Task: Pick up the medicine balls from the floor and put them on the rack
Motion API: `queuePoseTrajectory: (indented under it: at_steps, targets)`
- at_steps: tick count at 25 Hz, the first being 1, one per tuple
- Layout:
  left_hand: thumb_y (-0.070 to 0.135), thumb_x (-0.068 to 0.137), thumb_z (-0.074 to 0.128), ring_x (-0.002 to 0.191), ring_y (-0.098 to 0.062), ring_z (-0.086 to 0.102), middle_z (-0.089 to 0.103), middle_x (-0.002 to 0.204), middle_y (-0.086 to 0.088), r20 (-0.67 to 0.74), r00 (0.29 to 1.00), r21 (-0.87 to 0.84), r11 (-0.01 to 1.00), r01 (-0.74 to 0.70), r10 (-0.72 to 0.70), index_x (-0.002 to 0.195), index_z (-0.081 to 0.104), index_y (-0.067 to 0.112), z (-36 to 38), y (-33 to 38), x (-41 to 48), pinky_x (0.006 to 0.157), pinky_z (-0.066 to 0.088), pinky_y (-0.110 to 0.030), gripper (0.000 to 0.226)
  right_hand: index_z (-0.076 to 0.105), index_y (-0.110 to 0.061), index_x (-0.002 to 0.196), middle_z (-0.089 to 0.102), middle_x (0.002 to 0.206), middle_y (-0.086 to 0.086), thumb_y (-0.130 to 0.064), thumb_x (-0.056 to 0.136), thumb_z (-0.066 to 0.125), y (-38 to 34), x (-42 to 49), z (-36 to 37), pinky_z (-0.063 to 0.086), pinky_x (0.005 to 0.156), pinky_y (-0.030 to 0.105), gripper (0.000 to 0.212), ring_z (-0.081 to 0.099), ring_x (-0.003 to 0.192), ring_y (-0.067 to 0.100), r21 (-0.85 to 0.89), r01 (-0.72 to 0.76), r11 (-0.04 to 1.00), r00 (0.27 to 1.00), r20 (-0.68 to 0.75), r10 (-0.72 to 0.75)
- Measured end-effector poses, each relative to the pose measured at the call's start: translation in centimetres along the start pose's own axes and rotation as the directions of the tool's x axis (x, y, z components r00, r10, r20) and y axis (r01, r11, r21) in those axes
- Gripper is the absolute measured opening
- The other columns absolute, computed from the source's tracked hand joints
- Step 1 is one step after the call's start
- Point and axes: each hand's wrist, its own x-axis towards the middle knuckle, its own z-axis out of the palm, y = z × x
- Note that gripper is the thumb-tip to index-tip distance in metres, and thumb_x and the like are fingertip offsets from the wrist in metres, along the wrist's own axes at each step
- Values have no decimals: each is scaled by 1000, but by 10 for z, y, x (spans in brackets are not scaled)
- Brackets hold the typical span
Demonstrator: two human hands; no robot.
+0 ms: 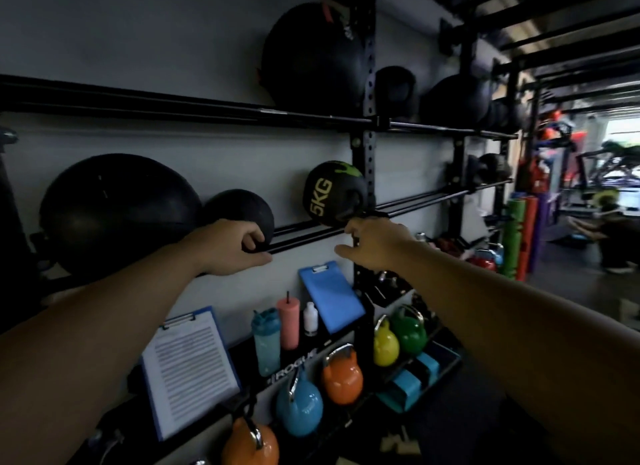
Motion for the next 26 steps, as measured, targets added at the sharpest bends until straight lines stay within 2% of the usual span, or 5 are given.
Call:
queuePoseTrajectory:
  at_steps: [8,16,19,22,26]
  targets:
    - [71,81,71,107,-14,65,69,118,11,45,998,34,998,-45,43,129,64,30,-7,144,-109,98,54,-38,64,52,-30,143,64,137,4,-69,91,54,57,-182,-79,51,96,41,65,59,123,29,14,-70,997,998,-9,70]
    - [86,66,62,99,-14,65,63,102,24,196,961,50,976,-211,197,112,61,42,66,329,-223,84,48,-32,64,51,-27,146,58,147,9,-68,92,55,159,-398,-103,49,95,41,68,57,130,35,-55,-207,977,968,132,212]
    - [75,79,69,97,-13,62,65,108,17,242,935,-5,964,-266,259,115,59,38,81,376,-257,80,45,-31,53,56,-26,140,63,138,9,-68,91,57,175,-465,-109,53,94,41,65,61,125,34,-29,-259,965,957,124,261]
    - [73,81,70,101,-14,65,68,111,15,287,887,-71,932,-356,361,119,63,33,102,416,-284,90,54,-36,56,61,-31,123,69,126,5,-63,88,59,182,-526,-110,52,85,38,47,65,117,32,-23,-356,934,927,113,357]
    - [76,79,68,100,-16,64,68,113,13,338,833,-89,896,-436,438,122,63,33,135,439,-322,89,55,-37,61,64,-27,126,66,129,6,-58,91,56,173,-588,-97,46,85,38,48,62,119,33,-46,-483,874,863,141,485]
